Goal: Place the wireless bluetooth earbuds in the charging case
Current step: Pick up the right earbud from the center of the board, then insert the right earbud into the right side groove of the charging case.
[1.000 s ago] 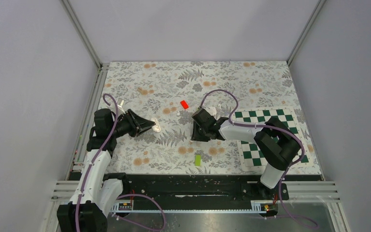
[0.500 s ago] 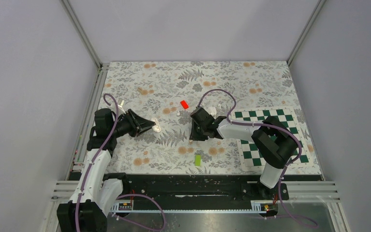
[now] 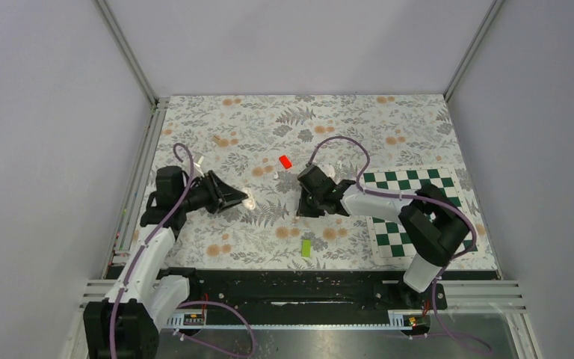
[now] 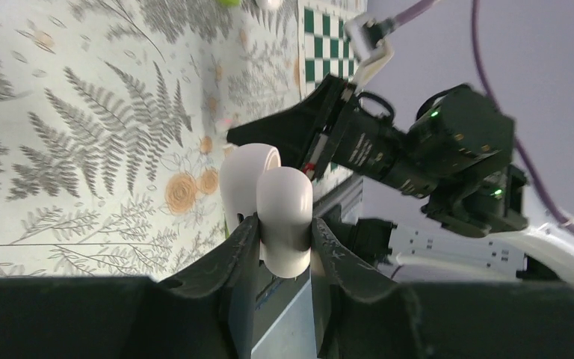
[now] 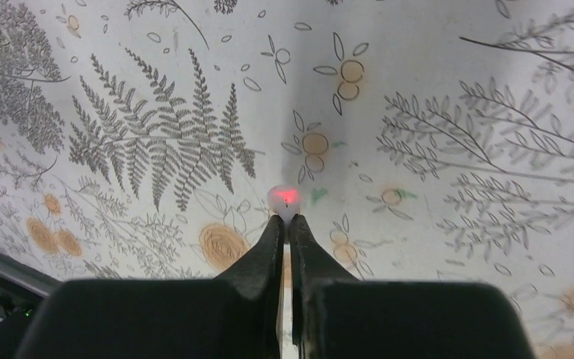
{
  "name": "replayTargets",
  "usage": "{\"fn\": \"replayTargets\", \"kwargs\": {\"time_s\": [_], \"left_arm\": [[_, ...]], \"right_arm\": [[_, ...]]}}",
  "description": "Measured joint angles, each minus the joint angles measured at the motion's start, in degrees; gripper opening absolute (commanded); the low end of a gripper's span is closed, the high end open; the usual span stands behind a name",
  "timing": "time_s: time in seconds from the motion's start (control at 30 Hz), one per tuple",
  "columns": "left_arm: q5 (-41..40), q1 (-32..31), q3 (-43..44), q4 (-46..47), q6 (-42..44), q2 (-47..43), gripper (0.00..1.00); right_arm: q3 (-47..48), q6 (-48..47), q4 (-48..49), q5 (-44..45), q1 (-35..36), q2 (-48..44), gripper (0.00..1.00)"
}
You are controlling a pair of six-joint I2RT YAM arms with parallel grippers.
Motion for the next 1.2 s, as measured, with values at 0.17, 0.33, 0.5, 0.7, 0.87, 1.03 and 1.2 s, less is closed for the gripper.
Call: {"fn": "replayTargets", "kwargs": {"time_s": [0.17, 0.33, 0.5, 0.7, 0.87, 1.03, 1.2], "left_arm": [[1.7, -8.0, 0.6, 0.2, 2.1, 4.0, 0.00], [3.5, -16.3, 4.4, 0.7, 4.0, 8.3, 0.00], [5.9, -19.3, 6.2, 4.5, 4.6, 10.7, 0.00], [11.0, -20.0, 10.0, 4.5, 7.3, 16.4, 0.00], [12.2, -20.7, 11.5, 4.5, 8.0, 18.5, 0.00], [13.1, -21.7, 12.5, 5.4, 8.1, 18.5, 0.00], [15.1, -22.6, 13.2, 6.2, 8.4, 19.7, 0.00]], "right_arm": [[-2.6, -1.4, -3.1, 1.2, 0.0, -8.1, 0.00], [-4.2, -3.8, -7.9, 3.4, 0.0, -21.5, 0.00], [-4.5, -8.3, -10.2, 3.7, -0.1, -33.9, 0.00], [-6.1, -17.0, -11.6, 1.2, 0.0, -40.4, 0.00], [-6.8, -22.1, -14.3, 0.1, 0.2, -42.6, 0.00], [-6.8, -25.2, -14.5, -1.9, 2.1, -43.3, 0.00], [-7.3, -30.7, -12.7, -5.6, 3.5, -44.5, 0.00]]}}
